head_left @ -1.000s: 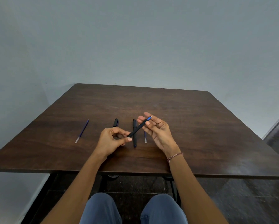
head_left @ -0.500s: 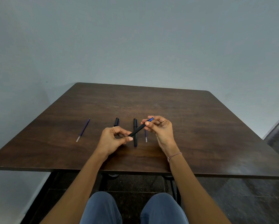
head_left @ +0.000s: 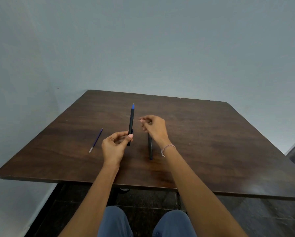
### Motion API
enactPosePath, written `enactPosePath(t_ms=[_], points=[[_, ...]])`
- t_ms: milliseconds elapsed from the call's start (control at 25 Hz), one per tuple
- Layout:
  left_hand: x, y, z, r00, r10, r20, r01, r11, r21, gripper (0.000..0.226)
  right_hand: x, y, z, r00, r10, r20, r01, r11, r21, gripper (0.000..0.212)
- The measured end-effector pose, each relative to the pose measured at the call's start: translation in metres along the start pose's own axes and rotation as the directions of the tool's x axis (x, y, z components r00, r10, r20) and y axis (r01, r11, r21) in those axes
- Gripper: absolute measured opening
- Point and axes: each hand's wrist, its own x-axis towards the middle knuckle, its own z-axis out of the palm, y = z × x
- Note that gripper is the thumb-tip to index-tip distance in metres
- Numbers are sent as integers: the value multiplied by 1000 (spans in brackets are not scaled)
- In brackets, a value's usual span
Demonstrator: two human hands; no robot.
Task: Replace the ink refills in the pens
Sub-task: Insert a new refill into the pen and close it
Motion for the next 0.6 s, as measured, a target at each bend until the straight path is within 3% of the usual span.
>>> enactPosePath(t_ms=[120,200,440,600], points=[[1,-1,0,1000,3,-25,-4,998,-59,19,14,-3,30,994,-12,111,47,947,-318,18],[2,-2,0,1000,10,-13,-11,997,-73,18,21,-6,42,990,29,140,33,908,-418,20],[2,-3,1,1000,0,12,1,999,-32,19,29,-9,54,982,58,182,57,820,-569,14],[2,-2,0,999,-18,50,19,1000,-19,18,36,-6,53,986,66,153,25,848,-530,13]])
